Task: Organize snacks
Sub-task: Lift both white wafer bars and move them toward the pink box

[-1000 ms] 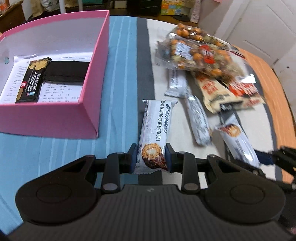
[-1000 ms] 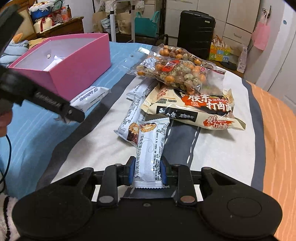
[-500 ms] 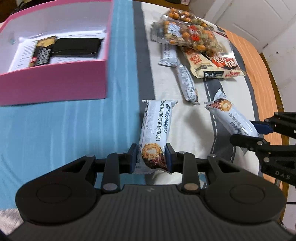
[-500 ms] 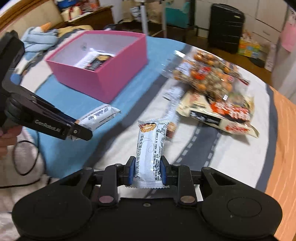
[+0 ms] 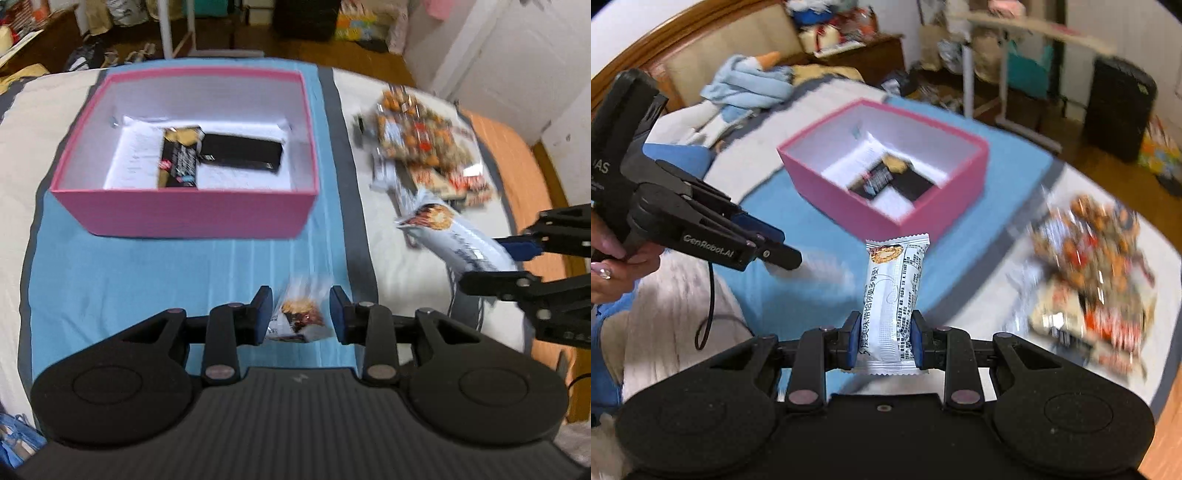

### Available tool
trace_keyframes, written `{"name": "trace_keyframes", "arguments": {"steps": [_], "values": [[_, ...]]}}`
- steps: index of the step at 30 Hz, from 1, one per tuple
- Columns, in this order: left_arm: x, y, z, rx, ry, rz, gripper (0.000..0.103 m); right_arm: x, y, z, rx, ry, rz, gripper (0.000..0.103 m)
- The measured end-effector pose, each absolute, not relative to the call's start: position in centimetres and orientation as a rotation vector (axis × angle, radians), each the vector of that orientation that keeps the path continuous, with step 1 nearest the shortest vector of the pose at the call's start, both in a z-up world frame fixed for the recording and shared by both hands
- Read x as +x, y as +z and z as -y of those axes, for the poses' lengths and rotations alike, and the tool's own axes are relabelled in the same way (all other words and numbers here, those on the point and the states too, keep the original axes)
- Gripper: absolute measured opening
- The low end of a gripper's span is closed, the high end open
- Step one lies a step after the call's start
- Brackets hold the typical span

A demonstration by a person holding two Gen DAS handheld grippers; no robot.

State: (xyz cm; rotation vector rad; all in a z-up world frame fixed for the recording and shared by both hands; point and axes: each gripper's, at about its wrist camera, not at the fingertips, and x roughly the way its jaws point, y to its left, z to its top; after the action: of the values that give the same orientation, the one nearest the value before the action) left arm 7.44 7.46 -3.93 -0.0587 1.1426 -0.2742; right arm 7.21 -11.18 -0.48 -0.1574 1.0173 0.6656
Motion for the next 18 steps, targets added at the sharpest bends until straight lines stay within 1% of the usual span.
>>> {"name": "trace_keyframes", "arguments": {"steps": [1,2,4,9,16,18], "values": [[7.7,-3.5,-8.1,-0.062,-0.266,-1.129,0.031,7.6,-0.1,10.7,-0.158,0.675,-1.003,0.032],[8.0,-3.2,-8.6,-0.055,-0.256,-1.112,0.027,8.3,0.1,10.1,-0.156,0.693,-0.985,0.032],[8.7,-3.0,-9.6,-0.058,-0.230,-1.100,0.022,10.2,0.0,9.0,-0.140,0.716,-0.970,0.031],[10.4,-5.5,-10.7,-0.026,-0.245,-1.150,0.022,13.5,-1.3,7.4,-0.112,0.734,-0.977,0.031],[9.6,-9.9,-9.6,0.111,-0.281,-1.263,0.038,12.9,-3.8,7.3,-0.112,0.741,-1.046,0.032],[9.3,-10.5,-9.5,0.149,-0.281,-1.283,0.040,12.6,-4.3,7.3,-0.114,0.746,-1.062,0.032]]}}
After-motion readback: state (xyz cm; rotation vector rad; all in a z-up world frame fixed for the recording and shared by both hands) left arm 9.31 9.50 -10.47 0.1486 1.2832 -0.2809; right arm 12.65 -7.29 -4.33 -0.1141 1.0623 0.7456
